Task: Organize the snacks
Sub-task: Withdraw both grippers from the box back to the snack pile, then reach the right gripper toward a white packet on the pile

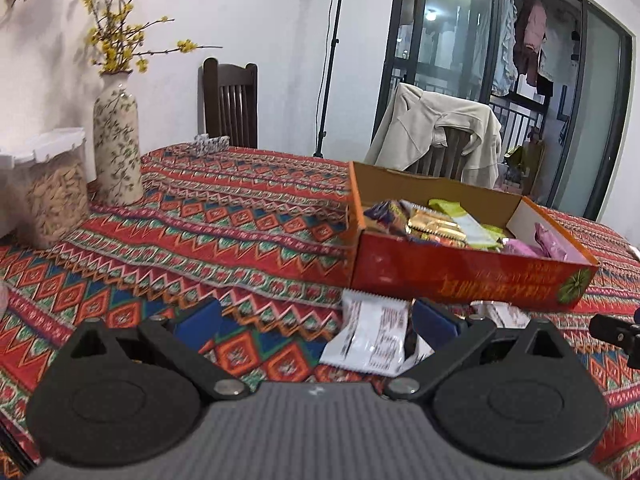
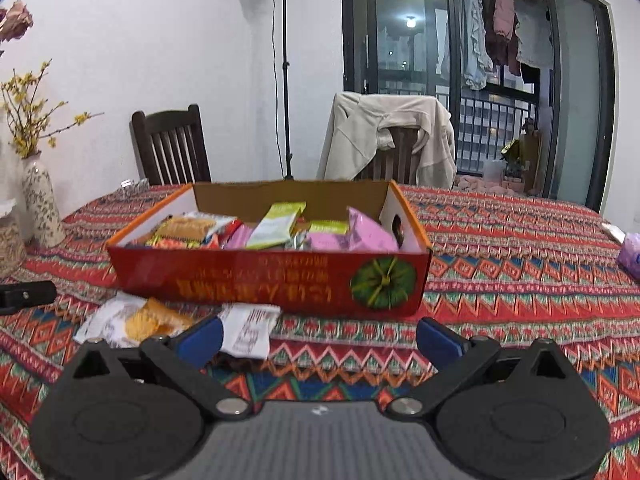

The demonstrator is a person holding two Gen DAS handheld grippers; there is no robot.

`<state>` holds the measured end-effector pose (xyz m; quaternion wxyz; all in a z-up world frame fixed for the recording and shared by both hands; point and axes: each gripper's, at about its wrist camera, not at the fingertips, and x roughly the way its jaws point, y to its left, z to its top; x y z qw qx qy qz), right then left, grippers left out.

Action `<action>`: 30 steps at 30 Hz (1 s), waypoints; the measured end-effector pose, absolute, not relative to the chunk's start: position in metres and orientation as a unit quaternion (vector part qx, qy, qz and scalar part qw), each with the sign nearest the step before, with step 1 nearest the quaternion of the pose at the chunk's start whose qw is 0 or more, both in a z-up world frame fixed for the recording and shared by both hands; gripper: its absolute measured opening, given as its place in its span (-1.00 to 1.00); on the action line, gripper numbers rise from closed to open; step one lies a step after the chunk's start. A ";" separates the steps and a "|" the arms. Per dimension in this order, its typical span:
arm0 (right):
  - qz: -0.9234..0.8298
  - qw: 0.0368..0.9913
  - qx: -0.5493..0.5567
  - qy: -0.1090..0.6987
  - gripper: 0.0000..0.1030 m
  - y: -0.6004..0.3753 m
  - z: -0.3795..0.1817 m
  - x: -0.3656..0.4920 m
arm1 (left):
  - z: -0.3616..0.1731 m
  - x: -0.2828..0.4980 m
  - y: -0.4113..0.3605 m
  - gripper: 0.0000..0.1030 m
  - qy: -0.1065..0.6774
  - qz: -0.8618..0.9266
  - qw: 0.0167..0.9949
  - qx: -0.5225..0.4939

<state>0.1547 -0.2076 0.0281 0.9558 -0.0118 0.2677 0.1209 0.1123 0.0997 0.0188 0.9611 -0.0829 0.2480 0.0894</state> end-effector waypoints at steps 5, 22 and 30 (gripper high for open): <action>0.123 0.951 -0.013 0.283 1.00 -0.204 0.021 0.144 | 0.020 0.095 0.103 1.00 0.244 0.083 0.962 -0.086; 0.194 0.933 -0.030 0.302 1.00 -0.134 0.022 0.098 | 0.017 0.034 0.124 1.00 0.241 0.083 0.964 -0.080; 0.183 0.924 -0.022 0.335 1.00 -0.088 0.014 0.100 | 0.010 0.015 0.141 1.00 0.248 0.100 0.960 -0.086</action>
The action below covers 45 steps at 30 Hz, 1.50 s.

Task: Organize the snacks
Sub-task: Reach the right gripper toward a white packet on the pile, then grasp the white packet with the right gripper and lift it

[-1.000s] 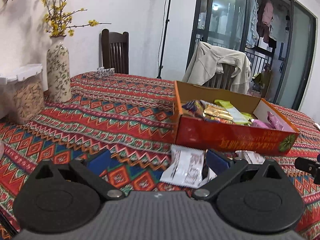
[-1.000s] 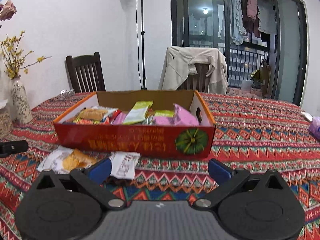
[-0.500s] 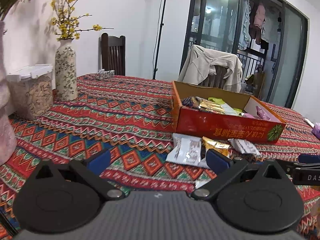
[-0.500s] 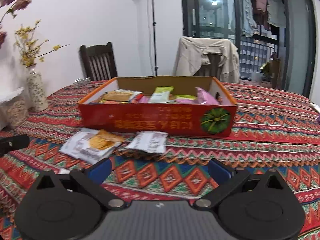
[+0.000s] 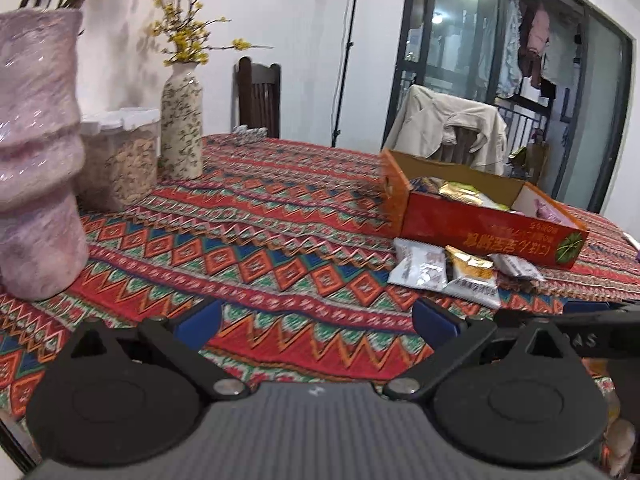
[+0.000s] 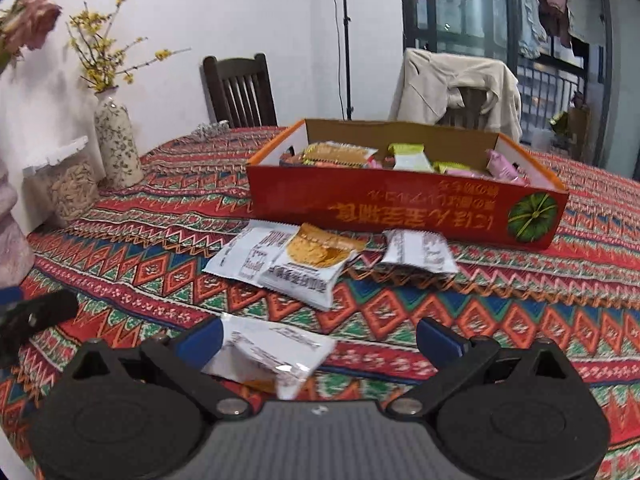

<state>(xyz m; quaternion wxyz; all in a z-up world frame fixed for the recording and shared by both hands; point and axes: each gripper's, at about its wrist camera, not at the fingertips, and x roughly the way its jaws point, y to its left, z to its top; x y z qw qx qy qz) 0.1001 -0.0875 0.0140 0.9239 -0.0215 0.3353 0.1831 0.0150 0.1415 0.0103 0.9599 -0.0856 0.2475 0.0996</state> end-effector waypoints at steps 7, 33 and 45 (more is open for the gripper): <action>0.154 0.908 -0.037 0.388 1.00 -0.063 -0.008 0.111 | 0.005 0.007 0.150 1.00 0.252 0.108 0.957 -0.096; 0.236 0.912 -0.070 0.327 -0.27 -0.064 -0.006 0.090 | -0.005 0.018 0.150 1.00 0.280 0.123 0.945 -0.114; 0.223 0.926 -0.048 0.300 -0.40 -0.089 0.000 0.088 | -0.002 0.028 0.134 1.00 0.285 0.113 0.947 -0.100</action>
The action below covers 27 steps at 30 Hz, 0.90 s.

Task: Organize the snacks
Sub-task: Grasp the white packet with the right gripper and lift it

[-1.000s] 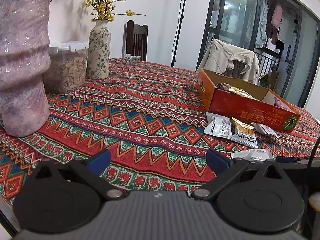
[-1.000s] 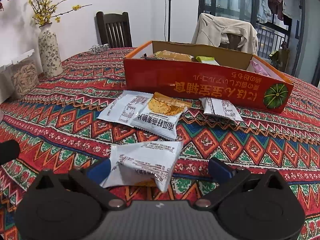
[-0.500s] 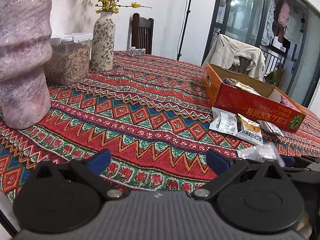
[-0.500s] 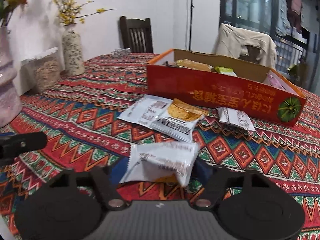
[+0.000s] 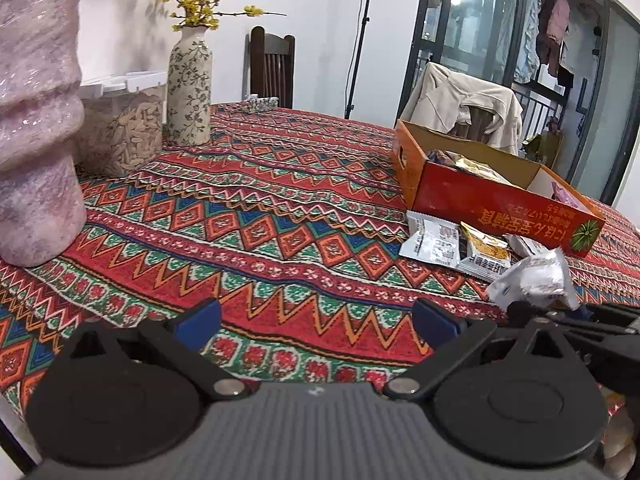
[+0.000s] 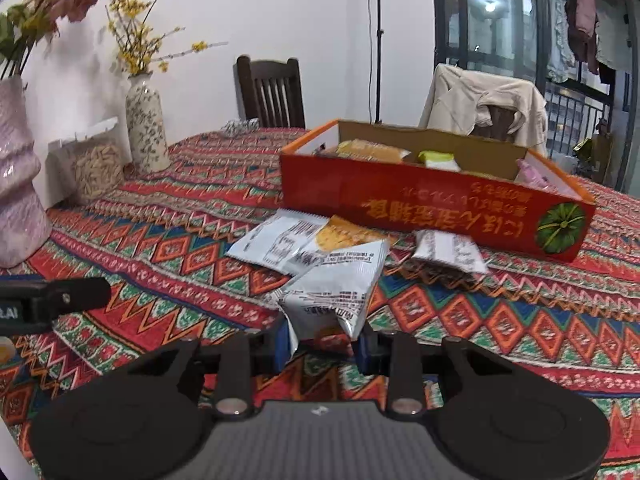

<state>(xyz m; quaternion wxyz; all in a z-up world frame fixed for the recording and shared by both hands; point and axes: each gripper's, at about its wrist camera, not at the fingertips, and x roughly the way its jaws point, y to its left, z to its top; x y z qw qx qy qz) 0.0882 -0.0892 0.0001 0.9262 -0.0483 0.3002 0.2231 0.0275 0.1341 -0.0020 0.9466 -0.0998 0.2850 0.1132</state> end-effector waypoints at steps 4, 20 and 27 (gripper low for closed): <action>0.214 0.935 -0.038 0.282 -0.41 -0.104 0.009 0.090 | -0.001 0.035 0.126 1.00 0.288 0.108 0.947 -0.096; 0.153 0.961 -0.007 0.229 -0.41 -0.180 0.029 0.131 | 0.007 0.089 0.098 1.00 0.303 0.099 0.944 -0.087; 0.133 0.965 -0.004 0.228 -0.41 -0.207 0.029 0.159 | 0.010 0.123 0.083 1.00 0.313 0.098 0.942 -0.077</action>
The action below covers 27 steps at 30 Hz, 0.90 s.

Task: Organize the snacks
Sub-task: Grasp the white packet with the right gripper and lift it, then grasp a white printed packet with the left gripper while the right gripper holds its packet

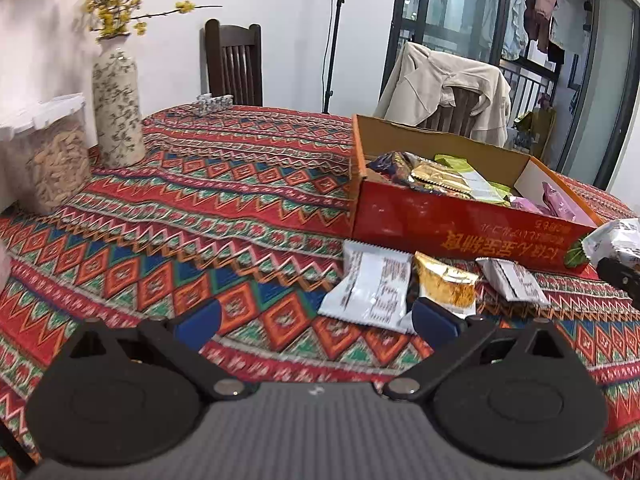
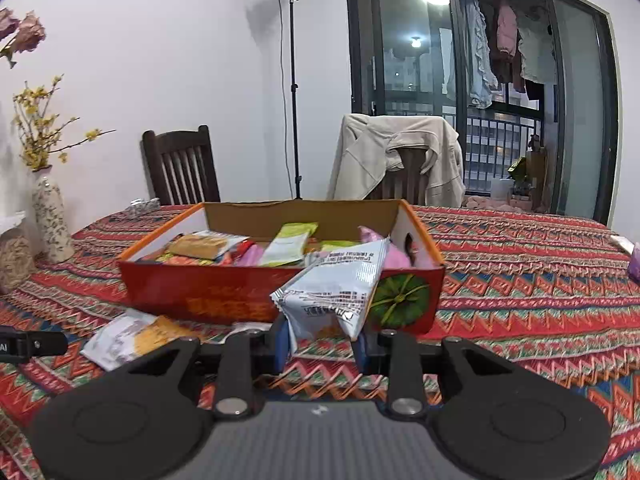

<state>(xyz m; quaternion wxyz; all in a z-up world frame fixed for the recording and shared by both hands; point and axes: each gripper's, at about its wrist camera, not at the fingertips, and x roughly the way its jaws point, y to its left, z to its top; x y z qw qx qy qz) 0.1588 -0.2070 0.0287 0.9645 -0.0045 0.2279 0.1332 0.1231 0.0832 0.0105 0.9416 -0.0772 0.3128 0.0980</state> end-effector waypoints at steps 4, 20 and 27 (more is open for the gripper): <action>0.129 0.965 0.001 0.228 -0.41 -0.215 0.025 0.172 | 0.011 0.144 0.072 1.00 0.318 0.093 0.941 -0.062; 0.114 0.958 0.030 0.262 -0.40 -0.227 -0.003 0.185 | -0.028 0.194 0.062 1.00 0.356 0.112 0.927 -0.033; 0.113 0.958 0.028 0.262 -0.40 -0.227 -0.003 0.183 | -0.030 0.194 0.060 1.00 0.346 0.114 0.931 -0.035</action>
